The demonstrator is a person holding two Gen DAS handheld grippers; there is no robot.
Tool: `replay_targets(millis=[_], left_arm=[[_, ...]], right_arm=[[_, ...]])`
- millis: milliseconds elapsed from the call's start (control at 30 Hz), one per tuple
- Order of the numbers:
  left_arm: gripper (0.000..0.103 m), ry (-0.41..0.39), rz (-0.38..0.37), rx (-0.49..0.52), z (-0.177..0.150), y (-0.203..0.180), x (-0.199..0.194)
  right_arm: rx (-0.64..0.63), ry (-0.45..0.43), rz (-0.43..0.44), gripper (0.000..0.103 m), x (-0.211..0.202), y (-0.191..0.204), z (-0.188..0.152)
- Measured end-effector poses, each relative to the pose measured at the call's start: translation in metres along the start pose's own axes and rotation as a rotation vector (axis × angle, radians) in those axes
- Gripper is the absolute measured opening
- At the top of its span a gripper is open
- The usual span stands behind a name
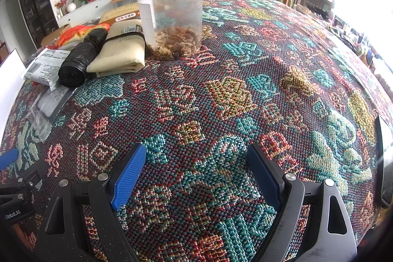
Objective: Organize soft objects
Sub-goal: 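Grasp the white printed mailer bag with the left tool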
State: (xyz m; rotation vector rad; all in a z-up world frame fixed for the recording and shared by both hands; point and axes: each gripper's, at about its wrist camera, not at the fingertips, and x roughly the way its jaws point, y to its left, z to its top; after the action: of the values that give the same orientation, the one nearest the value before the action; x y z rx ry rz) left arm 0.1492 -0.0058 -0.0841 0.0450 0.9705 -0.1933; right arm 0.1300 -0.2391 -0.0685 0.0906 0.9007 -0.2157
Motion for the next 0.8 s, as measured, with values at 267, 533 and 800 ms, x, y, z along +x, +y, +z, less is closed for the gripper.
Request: replay_targets(millis=[267, 533, 800], left_arm=[[0.103, -0.039, -0.1, -0.16, 0.094, 0.045, -0.007], [0.1, 0.058, -0.037, -0.423, 0.17, 0.06, 0.033], [0.1, 0.178, 0.203, -0.361, 0.191, 0.033, 0.098]], right_arm=[[0.0, 0.0, 0.0, 0.086, -0.001, 0.0, 0.0], [0.002, 0.0, 0.005, 0.087, 0.001, 0.0, -0.001], [0.006, -0.001, 0.012, 0.087, 0.002, 0.0, -0.001]])
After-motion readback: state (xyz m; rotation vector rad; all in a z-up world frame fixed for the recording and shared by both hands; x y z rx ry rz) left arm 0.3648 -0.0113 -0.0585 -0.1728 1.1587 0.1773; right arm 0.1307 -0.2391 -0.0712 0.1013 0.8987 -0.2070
